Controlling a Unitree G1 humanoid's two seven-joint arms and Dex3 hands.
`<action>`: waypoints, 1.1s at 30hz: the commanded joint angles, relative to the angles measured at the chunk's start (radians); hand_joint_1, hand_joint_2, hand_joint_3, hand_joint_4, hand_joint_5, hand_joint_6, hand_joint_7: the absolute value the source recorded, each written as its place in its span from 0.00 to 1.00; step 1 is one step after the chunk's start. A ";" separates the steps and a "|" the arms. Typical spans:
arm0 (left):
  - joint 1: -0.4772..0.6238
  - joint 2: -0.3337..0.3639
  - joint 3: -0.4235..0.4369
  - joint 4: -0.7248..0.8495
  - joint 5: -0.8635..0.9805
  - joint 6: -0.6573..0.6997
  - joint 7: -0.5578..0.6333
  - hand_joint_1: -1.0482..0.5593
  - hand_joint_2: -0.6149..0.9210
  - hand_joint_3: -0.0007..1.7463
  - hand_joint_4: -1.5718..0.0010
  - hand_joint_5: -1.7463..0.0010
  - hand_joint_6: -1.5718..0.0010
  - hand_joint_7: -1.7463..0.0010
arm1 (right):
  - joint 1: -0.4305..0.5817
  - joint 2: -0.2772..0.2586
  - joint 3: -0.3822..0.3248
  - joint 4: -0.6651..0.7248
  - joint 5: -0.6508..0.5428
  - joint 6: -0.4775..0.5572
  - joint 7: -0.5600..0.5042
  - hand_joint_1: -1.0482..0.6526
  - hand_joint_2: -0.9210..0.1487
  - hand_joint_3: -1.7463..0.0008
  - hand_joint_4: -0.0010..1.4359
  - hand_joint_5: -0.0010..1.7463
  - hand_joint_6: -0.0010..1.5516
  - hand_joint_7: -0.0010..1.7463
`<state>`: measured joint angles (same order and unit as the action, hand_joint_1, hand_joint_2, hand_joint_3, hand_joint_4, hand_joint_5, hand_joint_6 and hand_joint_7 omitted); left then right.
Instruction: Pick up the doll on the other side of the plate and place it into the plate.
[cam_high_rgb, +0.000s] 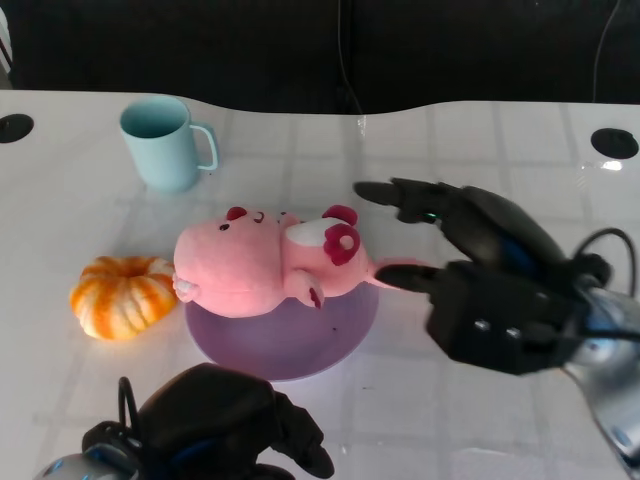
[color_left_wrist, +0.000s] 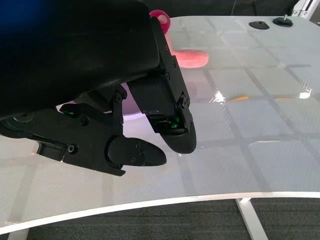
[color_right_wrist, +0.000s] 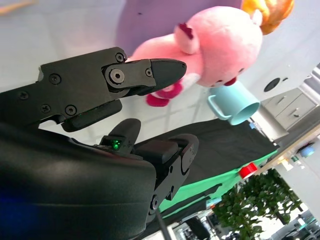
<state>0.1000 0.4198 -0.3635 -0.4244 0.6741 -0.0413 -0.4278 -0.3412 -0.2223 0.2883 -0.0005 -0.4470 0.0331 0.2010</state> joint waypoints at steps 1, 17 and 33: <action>-0.002 0.017 0.007 0.003 0.003 0.000 -0.005 0.50 1.00 0.14 0.50 0.33 0.29 1.00 | 0.054 -0.054 -0.049 -0.055 0.033 -0.023 0.015 0.33 0.00 0.89 0.20 0.52 0.37 0.05; -0.006 0.029 0.015 -0.005 0.004 0.012 -0.015 0.50 1.00 0.13 0.49 0.34 0.30 1.00 | 0.307 -0.190 -0.218 -0.243 0.184 0.002 0.142 0.64 0.17 0.69 0.56 0.51 0.68 0.11; -0.020 0.048 0.030 0.037 -0.023 -0.020 -0.005 0.50 1.00 0.14 0.49 0.33 0.30 1.00 | 0.428 -0.251 -0.238 -0.349 0.149 0.065 0.180 0.66 0.40 0.30 0.59 0.98 0.57 0.74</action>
<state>0.0868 0.4512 -0.3443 -0.3955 0.6562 -0.0557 -0.4354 0.0834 -0.4720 0.0548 -0.3680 -0.2916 0.1141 0.3994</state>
